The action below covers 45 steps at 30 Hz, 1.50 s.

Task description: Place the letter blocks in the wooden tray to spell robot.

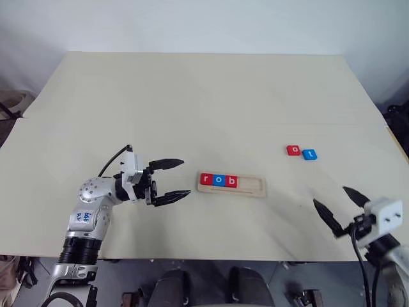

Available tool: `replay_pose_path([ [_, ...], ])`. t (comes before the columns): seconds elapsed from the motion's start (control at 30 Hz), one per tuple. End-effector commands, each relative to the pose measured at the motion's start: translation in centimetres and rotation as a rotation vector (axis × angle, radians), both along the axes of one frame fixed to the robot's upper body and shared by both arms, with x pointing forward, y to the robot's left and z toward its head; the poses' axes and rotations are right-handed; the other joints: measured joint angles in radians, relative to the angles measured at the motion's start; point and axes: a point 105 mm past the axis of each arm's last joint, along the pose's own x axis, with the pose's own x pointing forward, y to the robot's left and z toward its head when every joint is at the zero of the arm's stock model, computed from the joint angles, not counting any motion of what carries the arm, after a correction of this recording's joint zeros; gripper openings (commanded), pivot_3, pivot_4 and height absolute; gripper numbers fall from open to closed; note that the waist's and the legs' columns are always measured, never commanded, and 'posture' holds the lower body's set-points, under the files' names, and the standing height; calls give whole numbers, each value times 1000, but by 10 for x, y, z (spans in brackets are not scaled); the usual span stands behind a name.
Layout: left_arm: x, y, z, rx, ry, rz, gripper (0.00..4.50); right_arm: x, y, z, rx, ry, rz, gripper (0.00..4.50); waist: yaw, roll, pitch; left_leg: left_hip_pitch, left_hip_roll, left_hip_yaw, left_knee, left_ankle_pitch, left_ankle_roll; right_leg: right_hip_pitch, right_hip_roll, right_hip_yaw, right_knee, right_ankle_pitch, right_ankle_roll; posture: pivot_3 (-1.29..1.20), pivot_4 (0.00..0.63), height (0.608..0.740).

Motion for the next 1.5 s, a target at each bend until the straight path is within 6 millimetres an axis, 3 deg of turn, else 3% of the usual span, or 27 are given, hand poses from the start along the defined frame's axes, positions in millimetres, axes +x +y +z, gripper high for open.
replay_pose_path([
  [0.03, -4, 1, 12, -8, -62, 9, 4500, 22, -4, 13, 4, 68, -33, 4473, 0, 0, 0, 0, 1, 0, 0, 0, 0, 0, 0, 0, 0, 0, 0, 0, 150, 740],
  [0.23, -8, 0, 11, -13, -64, 30, 4500, 69, -4, 33, -37, 222, -62, 4473, 1, 0, 0, -1, 0, 0, 1, 0, 0, -1, 0, 0, 0, 0, 0, 0, 150, 740],
  [0.4, -10, -1, 10, -16, -66, 38, 4500, 91, 2, 46, -23, 314, -80, 4473, 5, 0, 0, -4, 0, -1, 3, 0, 1, -1, 0, -2, 0, 0, 0, 0, 150, 740],
  [1.07, -9, -3, 9, -26, -78, 52, 4500, 114, 25, 54, -34, 330, -70, 4473, -1, 0, 0, -5, -1, 0, 3, -1, 1, -1, 0, -4, -1, 0, 0, 0, 150, 740],
  [1.5, -9, -2, 12, -32, -91, 75, 4500, 148, 33, 37, 12, 364, -165, 4473, -4, 0, 0, -6, -1, 0, 3, 0, 1, -2, 0, -4, -1, 0, 0, 0, 150, 740],
])
